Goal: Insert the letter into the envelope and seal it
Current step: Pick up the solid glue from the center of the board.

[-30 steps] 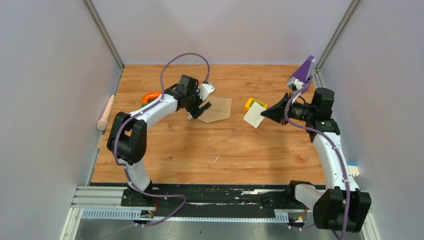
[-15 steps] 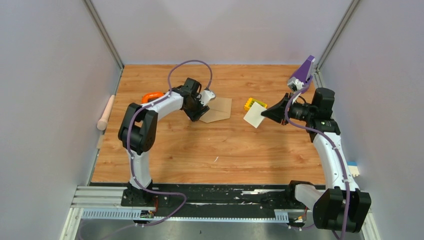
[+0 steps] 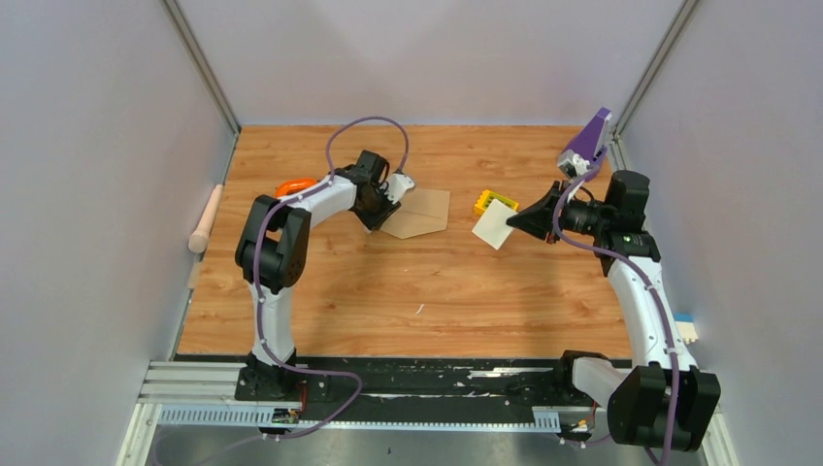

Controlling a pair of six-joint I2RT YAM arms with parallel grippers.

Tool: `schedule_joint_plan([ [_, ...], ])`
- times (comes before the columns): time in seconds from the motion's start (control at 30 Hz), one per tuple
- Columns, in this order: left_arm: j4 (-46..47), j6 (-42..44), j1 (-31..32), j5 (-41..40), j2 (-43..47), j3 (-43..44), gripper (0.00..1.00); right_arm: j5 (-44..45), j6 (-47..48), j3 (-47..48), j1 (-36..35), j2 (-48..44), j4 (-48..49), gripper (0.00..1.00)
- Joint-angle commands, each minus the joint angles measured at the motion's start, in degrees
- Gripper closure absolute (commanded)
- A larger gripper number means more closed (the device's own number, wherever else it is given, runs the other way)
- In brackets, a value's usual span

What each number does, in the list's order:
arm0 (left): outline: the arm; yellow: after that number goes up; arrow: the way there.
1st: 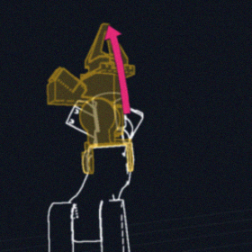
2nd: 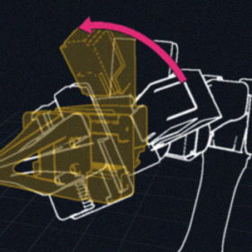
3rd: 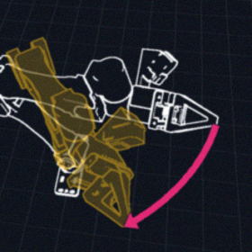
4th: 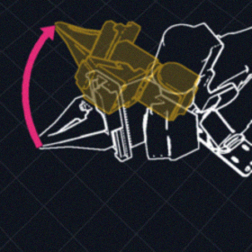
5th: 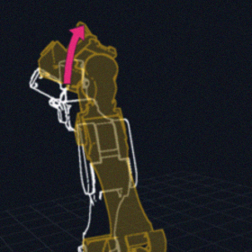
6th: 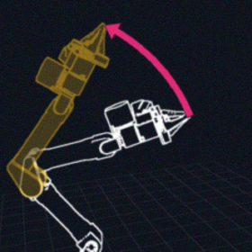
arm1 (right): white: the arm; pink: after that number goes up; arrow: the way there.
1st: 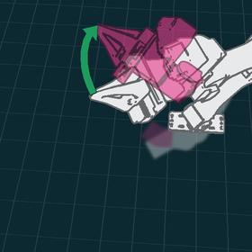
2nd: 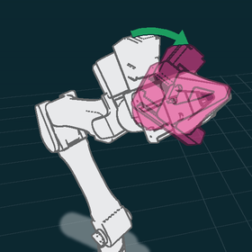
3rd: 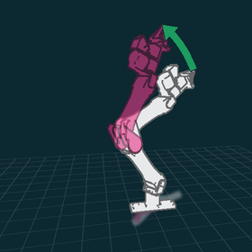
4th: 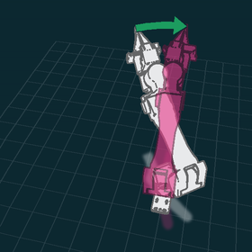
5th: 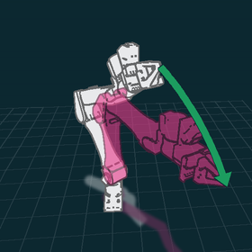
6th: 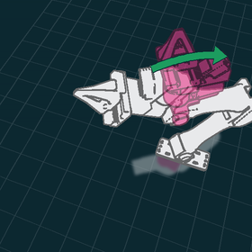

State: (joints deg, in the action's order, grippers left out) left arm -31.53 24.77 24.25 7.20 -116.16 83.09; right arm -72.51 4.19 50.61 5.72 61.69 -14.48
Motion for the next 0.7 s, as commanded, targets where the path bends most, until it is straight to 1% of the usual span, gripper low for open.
schedule_joint_plan([
  [0.0, 0.39, -0.78, -0.50, -0.77, -0.63, 2.06, 0.63, -1.76, 1.26, -0.05, 0.26, -0.17, -0.60, 1.00],
  [0.03, 0.32, -0.83, -0.62, -0.98, -0.64, 1.96, 0.68, -1.80, 1.26, -0.05, 0.26, -0.17, -0.55, 1.00],
  [0.07, 0.24, -0.85, -0.70, -1.10, -0.60, 1.93, 0.71, -1.84, 1.26, -0.06, 0.29, -0.17, -0.55, 1.00],
  [0.1, 0.02, -1.02, -0.87, -1.11, -0.44, 2.00, 0.76, -1.84, 1.26, -0.07, 0.27, -0.17, -0.57, 1.00],
  [0.17, -0.33, -1.35, -1.18, -0.76, 0.18, 1.92, 0.80, -1.85, 1.26, -0.08, 0.29, -0.17, -0.55, 1.00],
  [0.23, -0.45, -1.72, -1.48, -0.71, 1.37, 1.66, 0.82, -1.85, 1.26, -0.14, 0.34, -0.17, -0.55, 1.00],
  [0.37, -0.45, -2.47, -2.55, -2.33, 4.52, 1.03, 0.83, -2.02, 1.26, -0.09, 0.33, -0.23, -0.59, 1.00],
  [0.53, 0.19, -4.40, -6.51, -4.91, 7.54, 0.64, 0.83, -2.24, 1.35, -0.09, 0.26, -0.26, -0.64, 1.00],
  [0.67, 1.61, -6.39, -9.45, -5.85, 7.60, 0.14, 0.83, -2.46, 1.35, -0.09, 0.31, -0.12, -0.72, 1.00],
])
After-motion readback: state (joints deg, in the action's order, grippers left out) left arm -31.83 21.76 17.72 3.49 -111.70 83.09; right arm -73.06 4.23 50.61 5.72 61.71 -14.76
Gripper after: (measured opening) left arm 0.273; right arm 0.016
